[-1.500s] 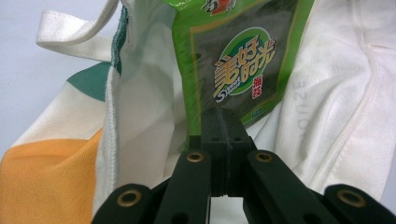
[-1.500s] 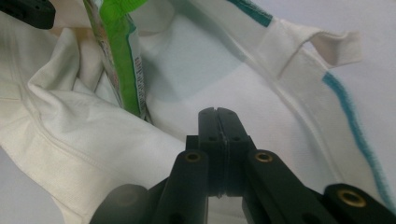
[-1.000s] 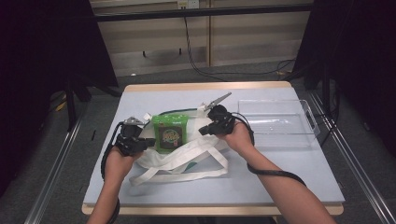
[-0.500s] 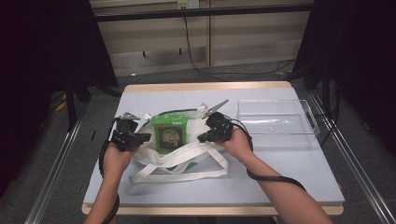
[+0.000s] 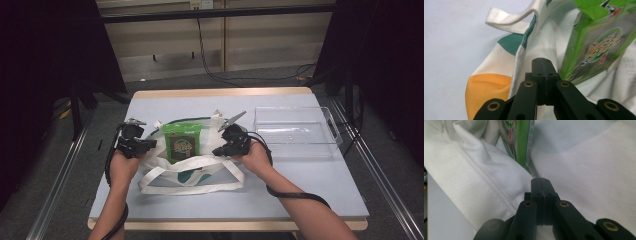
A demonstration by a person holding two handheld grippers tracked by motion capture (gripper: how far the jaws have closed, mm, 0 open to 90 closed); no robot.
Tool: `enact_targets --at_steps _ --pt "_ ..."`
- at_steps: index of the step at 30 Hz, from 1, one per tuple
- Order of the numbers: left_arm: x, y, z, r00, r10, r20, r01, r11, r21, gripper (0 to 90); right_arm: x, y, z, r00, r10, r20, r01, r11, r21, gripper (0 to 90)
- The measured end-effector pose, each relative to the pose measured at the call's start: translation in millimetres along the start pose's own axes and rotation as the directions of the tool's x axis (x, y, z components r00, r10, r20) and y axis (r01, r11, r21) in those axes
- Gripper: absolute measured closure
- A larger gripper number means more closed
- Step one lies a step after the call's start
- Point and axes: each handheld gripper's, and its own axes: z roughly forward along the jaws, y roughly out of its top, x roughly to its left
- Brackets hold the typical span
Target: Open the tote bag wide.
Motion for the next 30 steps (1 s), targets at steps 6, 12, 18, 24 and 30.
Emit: enact_targets --at_steps 6,12,18,24,30 --pt "4.6 1.2 4.1 0.9997 -0.023 -0.003 0.023 0.9997 -0.009 90.0 1.9 -3.3 0.4 1.0000 -0.002 0.002 0.002 1.0000 0.003 90.0" --pt "5.6 4.2 8.7 0.9994 -0.032 -0.007 0.032 0.9995 -0.005 90.0 3.7 -7.4 1.6 1.0000 -0.007 0.006 0.007 1.0000 0.002 90.0" --pt "6.3 4.4 14.6 0.9987 -0.050 -0.012 0.050 0.9987 -0.007 90.0 4.1 -12.0 3.6 1.0000 0.003 0.007 -0.003 1.0000 -0.005 90.0" --pt "7.7 2.3 20.9 0.9984 -0.055 -0.011 0.055 0.9984 -0.005 90.0 4.1 -13.8 5.0 1.0000 -0.002 0.010 0.002 0.9999 -0.011 90.0" --pt "10.2 1.8 25.6 0.9981 -0.060 -0.009 0.060 0.9982 -0.001 90.0 3.8 -15.7 6.4 0.9999 -0.004 0.009 0.004 0.9999 -0.010 90.0"
